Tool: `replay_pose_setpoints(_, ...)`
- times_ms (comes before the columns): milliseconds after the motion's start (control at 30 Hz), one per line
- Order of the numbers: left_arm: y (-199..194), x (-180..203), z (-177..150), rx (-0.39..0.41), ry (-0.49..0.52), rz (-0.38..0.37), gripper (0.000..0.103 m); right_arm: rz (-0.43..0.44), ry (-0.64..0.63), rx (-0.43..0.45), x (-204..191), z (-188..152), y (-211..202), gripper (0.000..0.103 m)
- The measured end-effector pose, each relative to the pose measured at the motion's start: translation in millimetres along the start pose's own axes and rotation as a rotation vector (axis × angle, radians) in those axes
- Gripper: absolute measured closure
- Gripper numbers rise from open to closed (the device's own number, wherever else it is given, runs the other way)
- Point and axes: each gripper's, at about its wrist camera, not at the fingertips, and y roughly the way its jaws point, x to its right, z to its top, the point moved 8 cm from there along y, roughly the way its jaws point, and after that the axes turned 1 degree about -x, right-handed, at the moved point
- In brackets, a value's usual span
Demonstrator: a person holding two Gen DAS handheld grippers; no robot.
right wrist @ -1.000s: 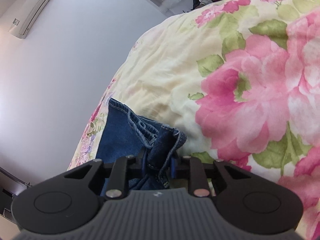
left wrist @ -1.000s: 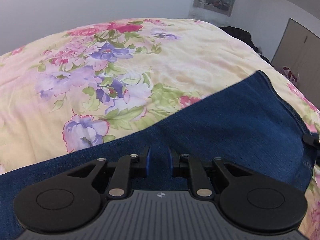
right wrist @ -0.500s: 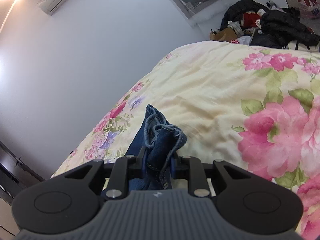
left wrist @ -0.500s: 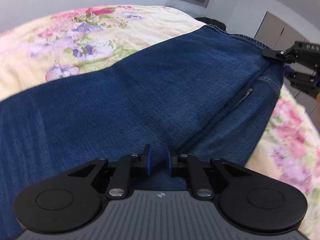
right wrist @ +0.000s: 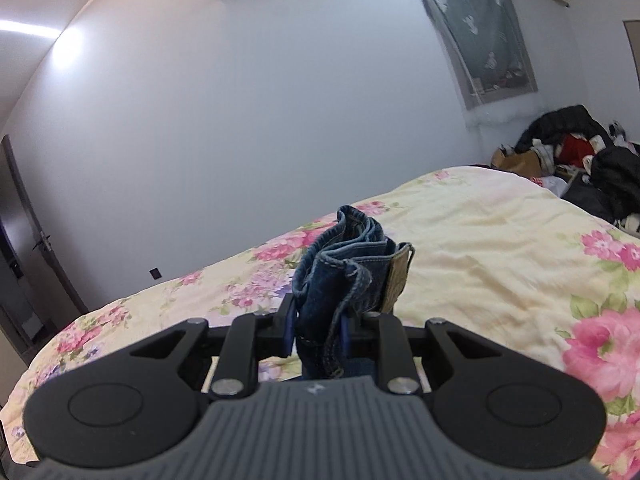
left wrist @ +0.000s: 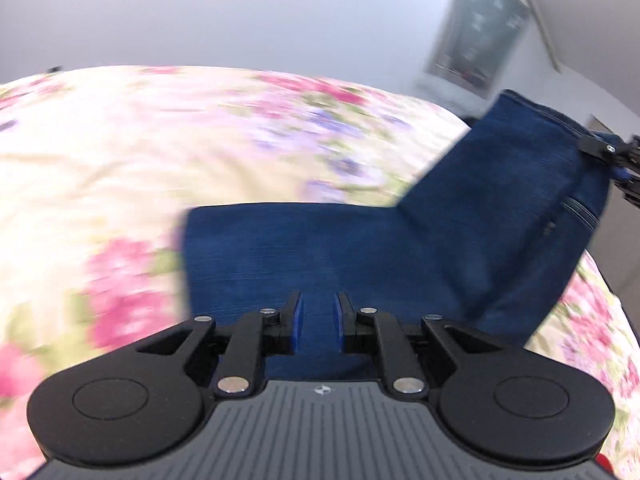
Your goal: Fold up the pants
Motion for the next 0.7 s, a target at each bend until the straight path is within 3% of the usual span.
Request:
replay_pose_setpoints(200, -31.9, -63.2, -14.8, 0.033, -0.105, 0.032, 0.087, 0.110, -0.099, -0.066, -107.9, -50.4, 22.8, 0.087)
replay_pose_setpoints(267, -36.6, -77.6, -22.4, 0.032, -0.135, 0.030, 0.087, 0.150, -0.107, -0.129, -136.4, -82.5, 36.6, 0.087)
replay_pose_setpoints(367, -39.3, -94.3, -33.6, 0.025, -0.177, 0.020, 0.087, 0.192, -0.146, -0.287, -171.7, -157.4, 63.5, 0.087)
replay_pose_setpoints(467, -41.6, -105.1, -38.6, 0.025, -0.204, 0.007, 0.087, 0.178, -0.151, -0.468, -178.0, -224.2, 82.2, 0.087)
replay_pose_setpoints(600, -41.0, -108.5, -37.6, 0.029, -0.226, -0.026, 0.086, 0.160, -0.193, -0.493, -177.5, -245.6, 86.2, 0.085)
replay_pose_setpoints(633, -40.7, -109.2, -37.9, 0.027, -0.232, -0.036, 0.085, 0.168, -0.185, -0.511, -177.0, -246.2, 88.8, 0.083)
replay_pose_setpoints(700, -39.4, -106.6, -36.1, 0.028, -0.237, -0.059, 0.082, 0.210, -0.127, -0.557, -179.0, -246.3, 90.9, 0.065)
